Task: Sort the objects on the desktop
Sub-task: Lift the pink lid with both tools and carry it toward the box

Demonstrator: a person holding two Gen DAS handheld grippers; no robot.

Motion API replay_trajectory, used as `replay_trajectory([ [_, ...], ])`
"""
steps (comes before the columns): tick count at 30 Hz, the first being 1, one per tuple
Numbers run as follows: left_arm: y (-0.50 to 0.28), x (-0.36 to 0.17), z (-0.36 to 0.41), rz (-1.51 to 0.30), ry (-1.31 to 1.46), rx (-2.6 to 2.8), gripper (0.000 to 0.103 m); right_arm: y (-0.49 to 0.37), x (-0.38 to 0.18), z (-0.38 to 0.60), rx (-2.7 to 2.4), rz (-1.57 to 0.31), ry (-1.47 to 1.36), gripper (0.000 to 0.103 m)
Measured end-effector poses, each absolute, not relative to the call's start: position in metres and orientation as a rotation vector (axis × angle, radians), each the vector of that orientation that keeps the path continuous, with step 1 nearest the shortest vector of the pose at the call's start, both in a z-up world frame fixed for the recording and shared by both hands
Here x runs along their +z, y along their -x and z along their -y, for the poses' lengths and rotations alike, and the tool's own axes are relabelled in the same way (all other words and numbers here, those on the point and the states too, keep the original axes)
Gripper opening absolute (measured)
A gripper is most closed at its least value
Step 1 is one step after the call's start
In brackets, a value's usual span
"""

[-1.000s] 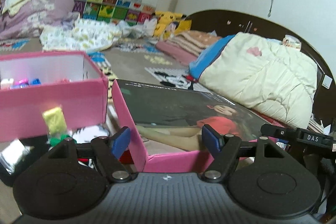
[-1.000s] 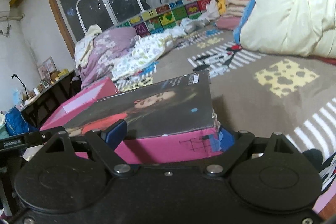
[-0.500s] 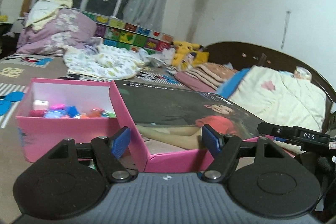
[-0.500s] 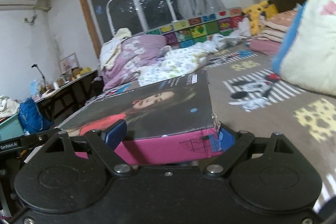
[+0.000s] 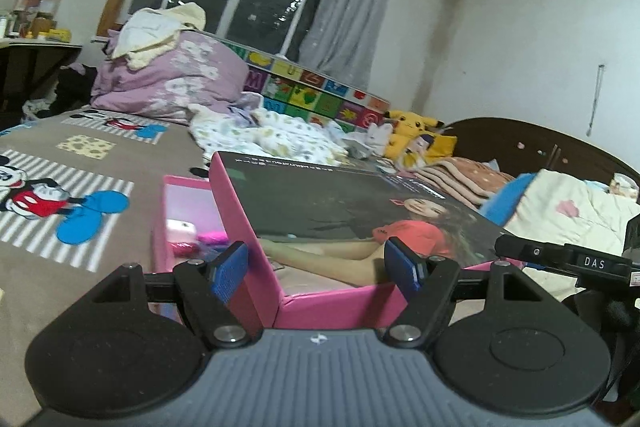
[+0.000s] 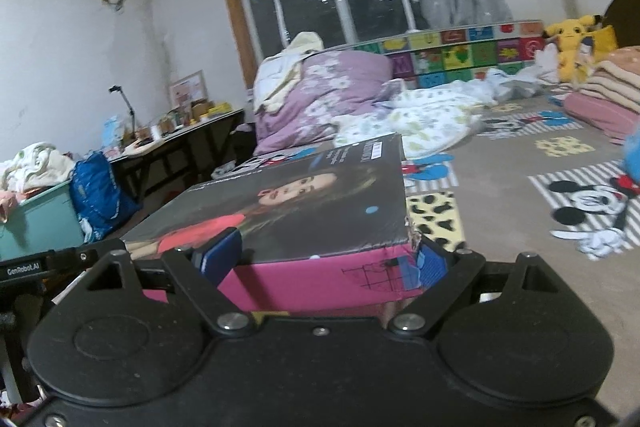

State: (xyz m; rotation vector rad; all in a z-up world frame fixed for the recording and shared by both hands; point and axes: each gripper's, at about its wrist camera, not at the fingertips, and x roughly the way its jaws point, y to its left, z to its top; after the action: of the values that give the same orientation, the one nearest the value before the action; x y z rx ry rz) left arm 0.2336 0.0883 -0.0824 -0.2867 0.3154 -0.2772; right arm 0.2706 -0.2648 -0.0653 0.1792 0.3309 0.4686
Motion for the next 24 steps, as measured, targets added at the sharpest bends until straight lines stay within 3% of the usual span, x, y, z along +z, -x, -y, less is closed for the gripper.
replay_trajectory([
  [24, -0.315, -0.122, -0.158, -0.363, 0.285, -0.234, 0.073, -0.354, -0.082, 0.186, 0.510, -0.361, -0.066, 0.091],
])
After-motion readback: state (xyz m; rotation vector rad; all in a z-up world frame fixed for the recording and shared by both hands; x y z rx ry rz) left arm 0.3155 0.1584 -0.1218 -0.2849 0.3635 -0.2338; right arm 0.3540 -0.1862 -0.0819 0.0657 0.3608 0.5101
